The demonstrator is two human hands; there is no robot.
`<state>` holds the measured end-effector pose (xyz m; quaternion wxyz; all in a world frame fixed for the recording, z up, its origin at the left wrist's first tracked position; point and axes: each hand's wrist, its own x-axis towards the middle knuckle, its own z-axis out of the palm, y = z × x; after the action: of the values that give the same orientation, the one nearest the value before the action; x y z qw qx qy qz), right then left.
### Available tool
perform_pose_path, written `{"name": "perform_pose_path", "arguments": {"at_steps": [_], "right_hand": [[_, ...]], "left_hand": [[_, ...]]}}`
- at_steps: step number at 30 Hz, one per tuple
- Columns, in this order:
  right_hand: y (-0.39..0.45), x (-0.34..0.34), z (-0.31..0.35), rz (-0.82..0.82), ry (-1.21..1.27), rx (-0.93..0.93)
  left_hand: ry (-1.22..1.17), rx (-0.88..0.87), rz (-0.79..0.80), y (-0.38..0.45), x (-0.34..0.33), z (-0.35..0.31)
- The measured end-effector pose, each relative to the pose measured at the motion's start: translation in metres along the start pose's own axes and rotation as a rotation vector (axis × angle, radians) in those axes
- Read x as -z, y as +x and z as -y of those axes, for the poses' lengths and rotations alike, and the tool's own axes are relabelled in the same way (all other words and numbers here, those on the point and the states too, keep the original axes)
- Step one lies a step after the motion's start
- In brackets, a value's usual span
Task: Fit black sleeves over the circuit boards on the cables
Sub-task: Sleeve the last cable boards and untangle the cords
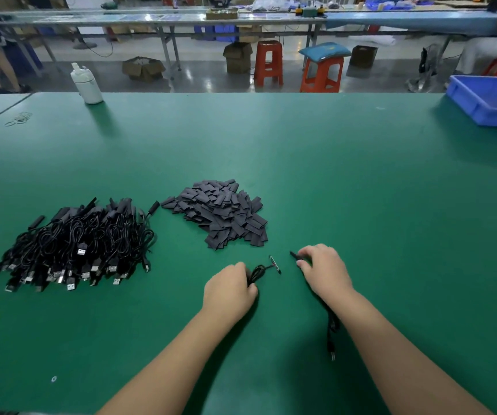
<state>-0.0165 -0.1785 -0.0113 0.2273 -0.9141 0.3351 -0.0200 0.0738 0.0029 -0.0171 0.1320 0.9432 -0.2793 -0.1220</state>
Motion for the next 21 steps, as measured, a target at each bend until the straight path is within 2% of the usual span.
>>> {"name": "perform_pose_path", "arguments": {"at_steps": [1,3,4,7,10,16,18,21], "right_hand": [[0.0,-0.002,0.001,-0.079,-0.039,0.028],[-0.003,-0.006,0.007,-0.191,0.041,0.057],[-0.004,-0.008,0.013,-0.14,0.205,0.014],[-0.01,-0.015,0.038,0.202,0.952,-0.219],[-0.013,-0.018,0.049,0.308,1.244,-0.226],[-0.016,-0.017,0.048,0.459,1.601,-0.177],[-0.016,-0.019,0.05,0.417,1.613,-0.175],[-0.016,-0.024,0.053,0.309,1.495,-0.138]], "left_hand": [[-0.103,0.021,-0.008,0.001,-0.001,0.001],[-0.401,0.047,-0.03,0.003,0.0,0.003],[-0.534,0.049,-0.052,0.002,0.002,0.003],[-0.729,0.027,-0.102,-0.002,0.004,0.001],[-0.726,-0.039,-0.075,-0.009,0.003,-0.001],[-0.928,0.03,0.003,-0.009,0.002,0.004],[-0.949,0.035,0.023,-0.009,0.002,0.005],[-0.863,0.028,0.033,-0.011,0.0,0.005]]}}
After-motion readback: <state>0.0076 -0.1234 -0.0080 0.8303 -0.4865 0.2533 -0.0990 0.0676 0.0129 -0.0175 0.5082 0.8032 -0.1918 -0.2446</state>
